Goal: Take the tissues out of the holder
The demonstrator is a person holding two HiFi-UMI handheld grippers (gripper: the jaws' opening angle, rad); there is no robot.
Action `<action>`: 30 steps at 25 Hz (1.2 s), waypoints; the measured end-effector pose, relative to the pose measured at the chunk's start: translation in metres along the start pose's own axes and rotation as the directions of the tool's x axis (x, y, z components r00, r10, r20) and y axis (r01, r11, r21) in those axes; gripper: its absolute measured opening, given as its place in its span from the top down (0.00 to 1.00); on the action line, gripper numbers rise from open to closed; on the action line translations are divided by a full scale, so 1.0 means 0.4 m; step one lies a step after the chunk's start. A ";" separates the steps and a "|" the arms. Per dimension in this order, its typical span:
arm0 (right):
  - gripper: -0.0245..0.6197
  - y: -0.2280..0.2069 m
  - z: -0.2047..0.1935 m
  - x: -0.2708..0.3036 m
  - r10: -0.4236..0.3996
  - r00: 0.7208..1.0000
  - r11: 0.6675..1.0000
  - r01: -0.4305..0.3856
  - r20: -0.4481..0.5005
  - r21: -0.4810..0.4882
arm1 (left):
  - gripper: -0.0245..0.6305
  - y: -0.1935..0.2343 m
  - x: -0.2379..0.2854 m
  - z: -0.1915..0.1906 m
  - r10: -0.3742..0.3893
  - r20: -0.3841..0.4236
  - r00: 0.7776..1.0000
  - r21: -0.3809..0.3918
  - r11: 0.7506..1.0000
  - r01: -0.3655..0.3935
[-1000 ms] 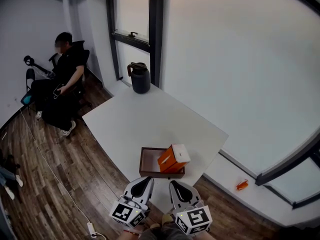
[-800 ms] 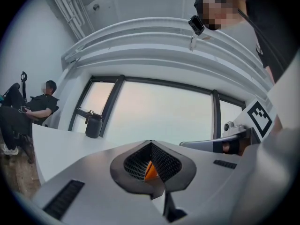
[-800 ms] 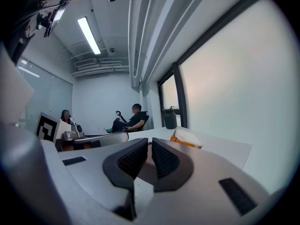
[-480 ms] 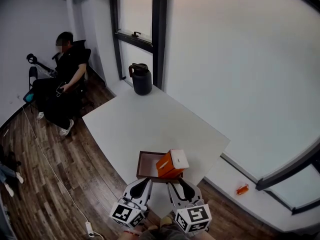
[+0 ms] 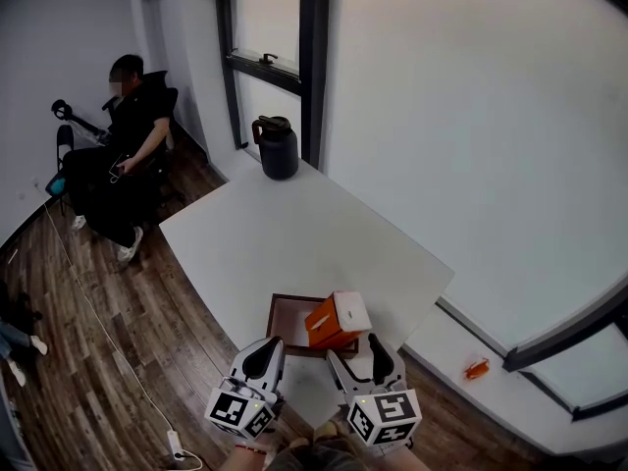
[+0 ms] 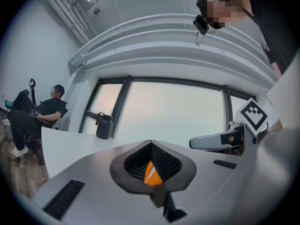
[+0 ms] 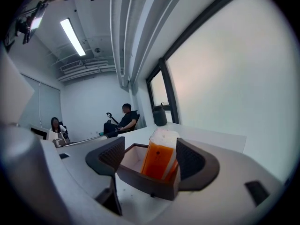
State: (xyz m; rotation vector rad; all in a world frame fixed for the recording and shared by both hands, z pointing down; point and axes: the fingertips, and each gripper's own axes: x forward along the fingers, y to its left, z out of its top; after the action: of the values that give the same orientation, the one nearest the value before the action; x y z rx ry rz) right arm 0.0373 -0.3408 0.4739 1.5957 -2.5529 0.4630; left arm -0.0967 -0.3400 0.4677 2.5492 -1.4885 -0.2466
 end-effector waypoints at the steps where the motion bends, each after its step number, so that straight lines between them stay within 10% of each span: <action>1: 0.46 -0.006 -0.001 0.002 -0.003 1.000 1.000 0.003 0.000 0.006 | 0.96 0.005 -0.001 -0.003 0.005 -0.002 1.000 0.000 1.000 -0.005; 30: 0.29 -0.074 -0.084 0.155 0.025 0.991 0.976 0.004 -0.130 0.216 | 0.96 0.011 0.054 -0.088 -0.005 -0.042 0.999 -0.028 1.000 0.003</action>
State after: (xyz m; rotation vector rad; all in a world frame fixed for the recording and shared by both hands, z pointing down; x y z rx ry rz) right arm 0.0333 -0.3962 0.5266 1.5566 -2.4847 0.8440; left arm -0.0816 -0.3583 0.5017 2.5198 -1.4547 -0.2122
